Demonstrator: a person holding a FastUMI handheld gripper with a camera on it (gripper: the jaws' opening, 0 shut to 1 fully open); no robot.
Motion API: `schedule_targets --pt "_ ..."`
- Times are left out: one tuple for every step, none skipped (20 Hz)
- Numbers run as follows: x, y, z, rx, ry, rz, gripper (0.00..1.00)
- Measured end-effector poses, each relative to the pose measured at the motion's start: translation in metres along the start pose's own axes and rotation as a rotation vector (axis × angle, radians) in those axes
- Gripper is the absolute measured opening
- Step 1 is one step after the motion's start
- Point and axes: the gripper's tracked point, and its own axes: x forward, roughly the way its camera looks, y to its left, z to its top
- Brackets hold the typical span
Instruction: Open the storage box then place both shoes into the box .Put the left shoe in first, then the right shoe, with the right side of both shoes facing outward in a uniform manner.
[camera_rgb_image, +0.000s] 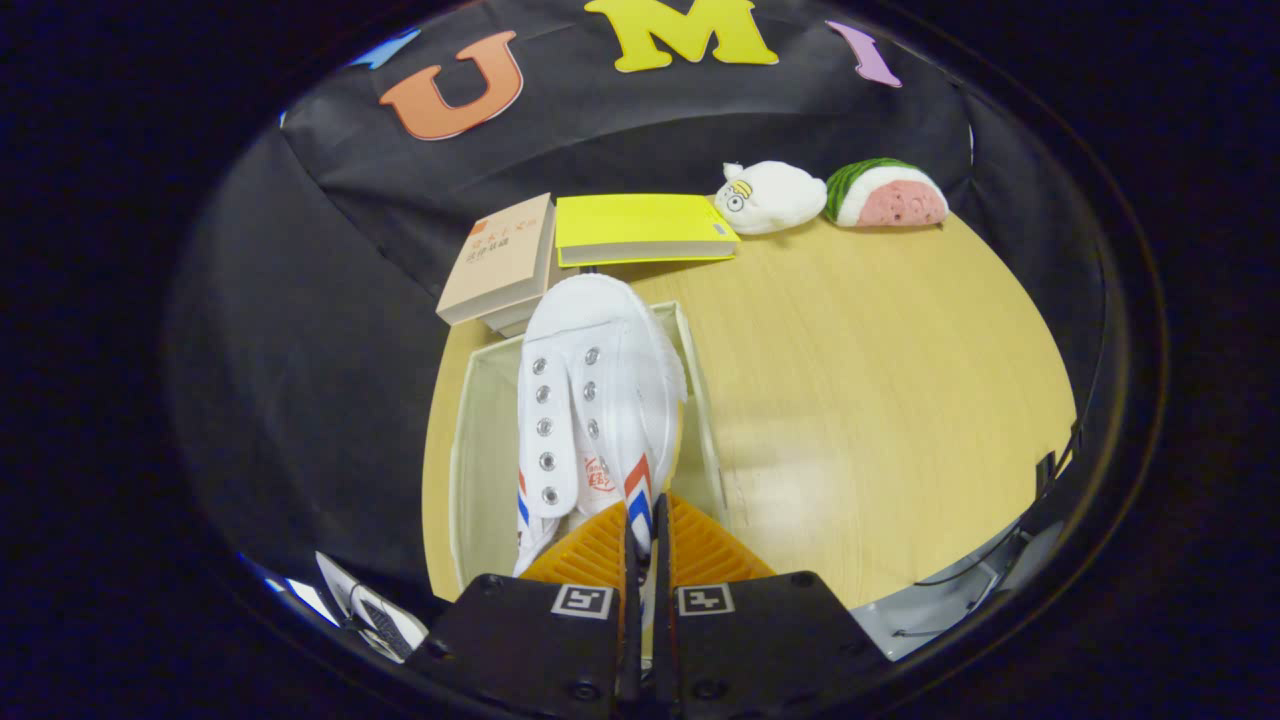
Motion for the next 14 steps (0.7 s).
schedule_targets --pt "0.003 -0.001 -0.002 0.002 0.005 -0.004 0.11" --pt "0.007 -0.001 -0.004 0.002 0.009 -0.008 0.12" --pt "0.011 -0.003 -0.006 -0.007 0.015 -0.017 0.13" --pt "0.014 -0.004 -0.008 -0.019 0.019 -0.023 0.14" --pt "0.016 -0.003 -0.010 -0.028 0.017 -0.025 0.16" --pt "0.017 -0.005 -0.009 -0.041 0.012 -0.036 0.21" --pt "0.021 -0.007 -0.010 -0.046 0.009 -0.043 0.24" --pt "0.023 -0.008 -0.010 -0.046 0.013 -0.044 0.26" --pt "0.024 -0.007 -0.013 -0.043 0.019 -0.041 0.27" --pt "0.023 -0.005 -0.013 -0.041 0.013 -0.025 0.31" --pt "0.021 0.000 -0.011 -0.039 -0.001 -0.010 0.33" --pt "0.017 0.002 -0.008 -0.045 -0.018 -0.004 0.34" --pt "0.012 0.005 -0.005 -0.055 -0.036 0.009 0.32" --pt "0.005 0.007 -0.002 -0.066 -0.056 0.018 0.38"
